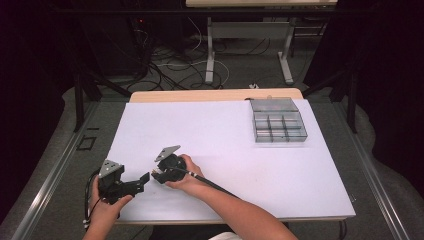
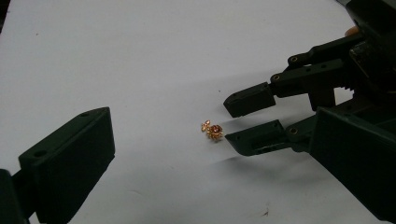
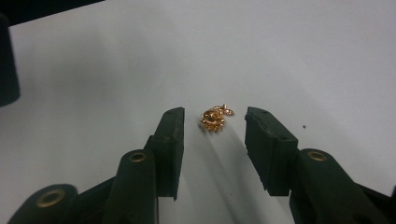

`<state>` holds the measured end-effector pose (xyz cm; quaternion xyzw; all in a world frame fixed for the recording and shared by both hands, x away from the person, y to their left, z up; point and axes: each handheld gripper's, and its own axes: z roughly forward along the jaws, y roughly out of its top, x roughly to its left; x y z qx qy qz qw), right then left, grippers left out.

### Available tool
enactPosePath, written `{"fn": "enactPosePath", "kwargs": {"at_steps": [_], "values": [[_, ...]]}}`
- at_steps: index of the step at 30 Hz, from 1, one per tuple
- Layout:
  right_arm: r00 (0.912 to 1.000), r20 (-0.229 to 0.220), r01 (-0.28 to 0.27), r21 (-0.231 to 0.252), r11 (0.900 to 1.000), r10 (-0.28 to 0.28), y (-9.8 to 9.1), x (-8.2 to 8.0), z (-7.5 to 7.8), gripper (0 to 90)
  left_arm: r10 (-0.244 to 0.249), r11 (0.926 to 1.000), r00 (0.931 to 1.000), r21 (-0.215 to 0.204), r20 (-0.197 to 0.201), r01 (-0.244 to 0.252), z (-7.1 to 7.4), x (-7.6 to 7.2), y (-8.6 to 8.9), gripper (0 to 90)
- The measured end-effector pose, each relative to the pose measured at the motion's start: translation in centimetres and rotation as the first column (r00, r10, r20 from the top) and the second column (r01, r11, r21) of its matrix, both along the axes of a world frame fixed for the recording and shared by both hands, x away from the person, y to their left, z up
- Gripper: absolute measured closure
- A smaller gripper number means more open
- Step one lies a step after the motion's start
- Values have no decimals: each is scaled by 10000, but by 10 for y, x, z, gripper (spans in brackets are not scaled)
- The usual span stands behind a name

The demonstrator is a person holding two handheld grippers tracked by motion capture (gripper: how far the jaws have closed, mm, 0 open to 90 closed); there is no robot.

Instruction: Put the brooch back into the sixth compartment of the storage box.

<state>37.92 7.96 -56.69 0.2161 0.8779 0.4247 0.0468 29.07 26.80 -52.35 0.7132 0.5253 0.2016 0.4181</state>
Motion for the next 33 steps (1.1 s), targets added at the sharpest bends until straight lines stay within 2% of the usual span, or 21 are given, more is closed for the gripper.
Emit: {"fn": "enactPosePath", "kwargs": {"at_steps": [6,9,10,12,13,14,27,29,31,33], "values": [[9997,205,-160,-97,9998,162,7,1,-1,610,-6,10000,10000,2,-6,6,0,0,0,4],[9997,195,-135,-140,9998,138,9,2,-2,622,-16,10000,10000,3,-13,16,0,0,0,4],[10000,6,2,-231,9997,-2,9,0,-2,625,-16,10000,10000,3,-20,16,0,0,0,4],[9993,331,-139,-230,9996,147,10,3,-3,638,-20,10000,10000,5,-20,20,0,0,0,4],[9993,331,-139,-230,9996,147,10,3,-3,638,-18,10000,10000,4,-22,18,0,0,0,4],[10000,67,31,-175,9998,-30,11,0,-3,644,-20,10000,10000,9,-23,20,0,0,0,4],[9995,303,84,-237,9997,-77,12,3,-4,741,-47,10000,10000,18,-21,47,0,0,-1,4],[9998,140,158,-164,9997,-156,12,3,-3,755,-44,10000,10000,15,-23,44,0,0,-1,4],[9996,264,89,-206,9997,-84,11,5,-4,767,-43,10000,10000,5,-28,43,0,0,-1,4],[9998,163,128,-168,9998,-125,11,5,-4,780,-34,10000,10000,-14,-30,34,-1,0,-1,4]]}}
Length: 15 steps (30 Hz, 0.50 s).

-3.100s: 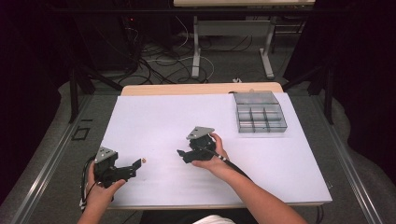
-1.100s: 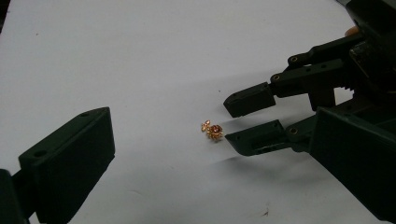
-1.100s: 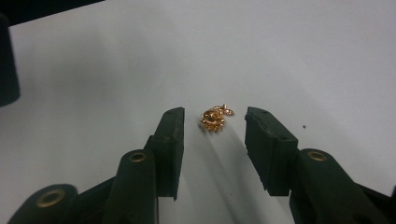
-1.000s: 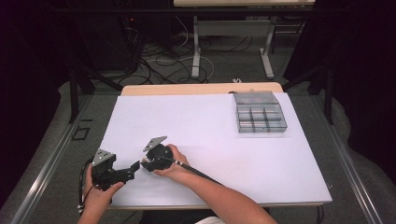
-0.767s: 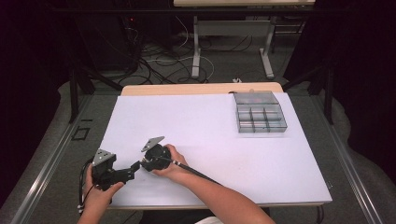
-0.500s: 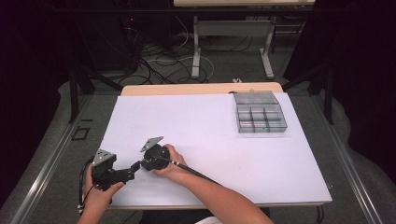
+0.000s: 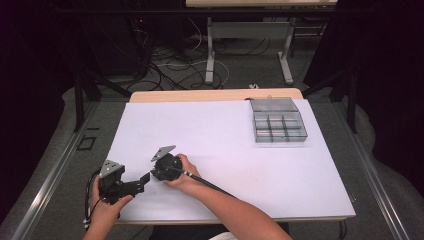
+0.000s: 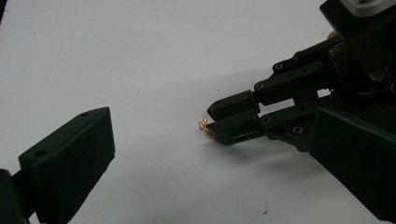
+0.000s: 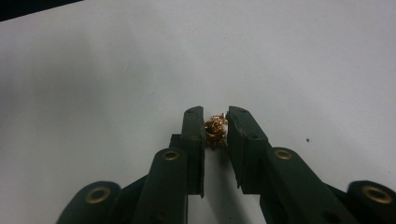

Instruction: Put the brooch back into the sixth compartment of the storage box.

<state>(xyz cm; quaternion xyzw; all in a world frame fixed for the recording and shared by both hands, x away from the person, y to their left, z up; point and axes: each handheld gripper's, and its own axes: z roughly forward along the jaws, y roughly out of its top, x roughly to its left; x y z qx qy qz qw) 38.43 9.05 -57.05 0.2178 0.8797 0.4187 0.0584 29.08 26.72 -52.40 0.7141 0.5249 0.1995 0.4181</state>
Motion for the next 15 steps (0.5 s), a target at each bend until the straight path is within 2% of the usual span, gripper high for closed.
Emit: {"fn": "enactPosePath", "kwargs": {"at_steps": [2,13,15], "values": [[9999,-135,106,-25,9999,-107,0,-1,0,794,7,10000,10000,2,-1,-7,0,0,0,4],[9998,187,-55,-30,10000,55,0,0,0,795,19,10000,10000,-8,-19,-19,0,0,0,4],[9999,116,113,-77,9999,-112,0,-1,0,795,37,10000,10000,-16,-18,-37,0,0,0,4]]}}
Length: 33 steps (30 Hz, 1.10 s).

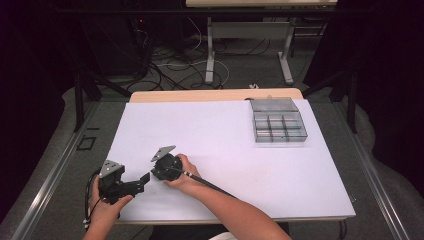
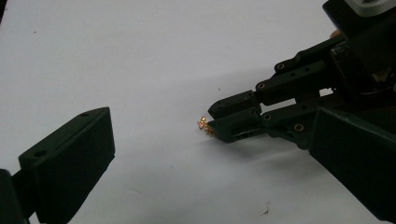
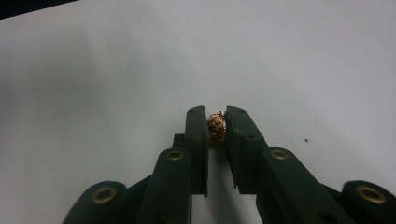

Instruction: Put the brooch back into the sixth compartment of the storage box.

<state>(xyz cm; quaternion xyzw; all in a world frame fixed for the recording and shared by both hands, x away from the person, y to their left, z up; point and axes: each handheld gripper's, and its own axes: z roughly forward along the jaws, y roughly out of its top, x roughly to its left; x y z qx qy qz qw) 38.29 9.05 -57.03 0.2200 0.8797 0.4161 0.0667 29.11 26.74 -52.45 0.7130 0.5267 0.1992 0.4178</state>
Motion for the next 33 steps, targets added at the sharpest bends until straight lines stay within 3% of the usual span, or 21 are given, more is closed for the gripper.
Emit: {"fn": "enactPosePath", "kwargs": {"at_steps": [5,10,13,15,17,21,33], "values": [[10000,-39,-62,68,10000,62,1,-1,0,794,11,10000,10000,16,-11,-10,0,0,0,4],[9989,317,-333,-37,9994,334,0,2,0,794,17,10000,10000,20,-14,-17,0,0,0,4],[9999,99,-102,-63,9999,102,0,-1,0,794,22,10000,10000,23,-14,-22,0,0,1,4],[9983,409,-407,-18,9992,407,0,2,0,794,15,10000,10000,18,-12,-15,0,0,1,4],[9997,124,-187,5,9998,187,-1,0,0,795,19,10000,10000,21,-2,-18,0,0,0,4],[10000,16,-91,4,10000,91,-2,0,1,795,22,10000,10000,32,-8,-22,0,0,1,4],[9999,-27,114,161,9998,-114,-9,6,2,795,16,10000,10000,51,-19,-16,0,0,1,4]]}}
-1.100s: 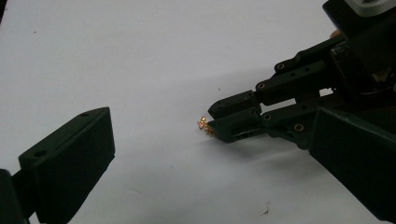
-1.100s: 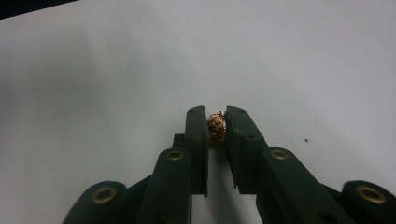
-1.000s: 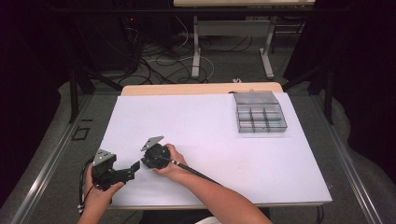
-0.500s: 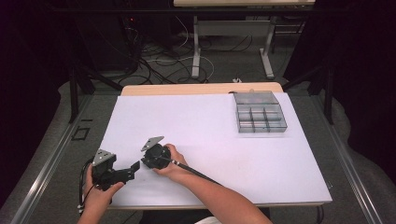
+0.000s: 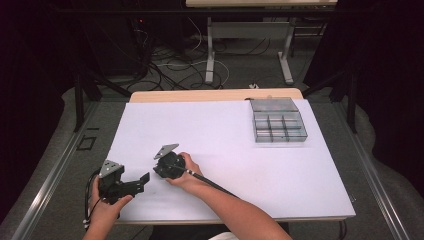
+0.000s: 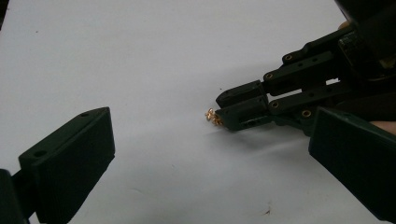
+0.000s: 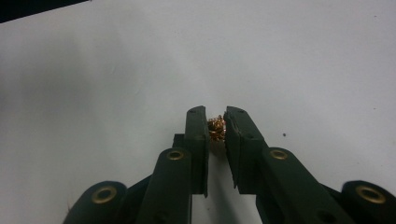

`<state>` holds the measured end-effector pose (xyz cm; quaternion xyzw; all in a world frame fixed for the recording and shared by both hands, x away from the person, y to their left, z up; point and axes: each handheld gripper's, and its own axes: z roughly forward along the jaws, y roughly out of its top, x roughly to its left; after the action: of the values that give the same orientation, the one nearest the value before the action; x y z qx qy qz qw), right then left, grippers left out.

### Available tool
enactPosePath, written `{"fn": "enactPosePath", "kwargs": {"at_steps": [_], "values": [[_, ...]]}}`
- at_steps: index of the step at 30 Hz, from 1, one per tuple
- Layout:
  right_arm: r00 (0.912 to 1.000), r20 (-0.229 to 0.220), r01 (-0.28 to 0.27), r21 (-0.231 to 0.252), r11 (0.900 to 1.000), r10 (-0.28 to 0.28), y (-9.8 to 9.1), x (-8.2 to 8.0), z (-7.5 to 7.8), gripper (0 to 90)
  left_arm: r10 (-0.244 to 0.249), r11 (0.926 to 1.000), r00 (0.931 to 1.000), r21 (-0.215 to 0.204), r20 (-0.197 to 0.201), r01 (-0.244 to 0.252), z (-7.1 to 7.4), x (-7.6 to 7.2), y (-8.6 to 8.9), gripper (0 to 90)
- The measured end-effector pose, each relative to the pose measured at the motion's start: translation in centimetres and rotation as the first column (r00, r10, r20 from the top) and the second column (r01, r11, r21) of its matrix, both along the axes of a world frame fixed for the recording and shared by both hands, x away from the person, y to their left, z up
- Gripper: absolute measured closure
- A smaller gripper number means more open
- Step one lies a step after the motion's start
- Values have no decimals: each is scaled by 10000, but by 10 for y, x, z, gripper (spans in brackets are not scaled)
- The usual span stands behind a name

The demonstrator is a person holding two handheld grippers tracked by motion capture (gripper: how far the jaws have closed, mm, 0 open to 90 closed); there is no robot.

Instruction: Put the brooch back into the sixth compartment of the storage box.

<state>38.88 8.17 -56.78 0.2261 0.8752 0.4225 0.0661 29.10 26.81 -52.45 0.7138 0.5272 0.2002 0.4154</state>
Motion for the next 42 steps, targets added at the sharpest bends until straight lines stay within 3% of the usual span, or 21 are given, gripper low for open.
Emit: {"fn": "enactPosePath", "kwargs": {"at_steps": [6,10,13,31,33,42], "values": [[9997,-109,236,109,9997,-235,-6,2,3,795,7,10000,10000,15,-3,-7,0,0,0,4],[9998,148,129,204,9997,-132,-9,5,4,795,34,10000,10000,-14,56,-33,-1,0,-1,4],[9996,-61,280,233,9993,-279,-10,3,6,795,-4,10000,10000,5,-6,4,0,0,-1,4],[9993,-56,370,455,9983,-367,-14,5,12,795,9,10000,10000,18,4,-9,0,0,0,4],[9996,175,211,447,9988,-219,-17,8,12,795,9,10000,10000,23,-2,-9,0,0,0,4],[9972,31,745,551,9957,-748,-33,18,18,795,52,10000,10000,19,34,-52,-1,0,-1,4]]}}
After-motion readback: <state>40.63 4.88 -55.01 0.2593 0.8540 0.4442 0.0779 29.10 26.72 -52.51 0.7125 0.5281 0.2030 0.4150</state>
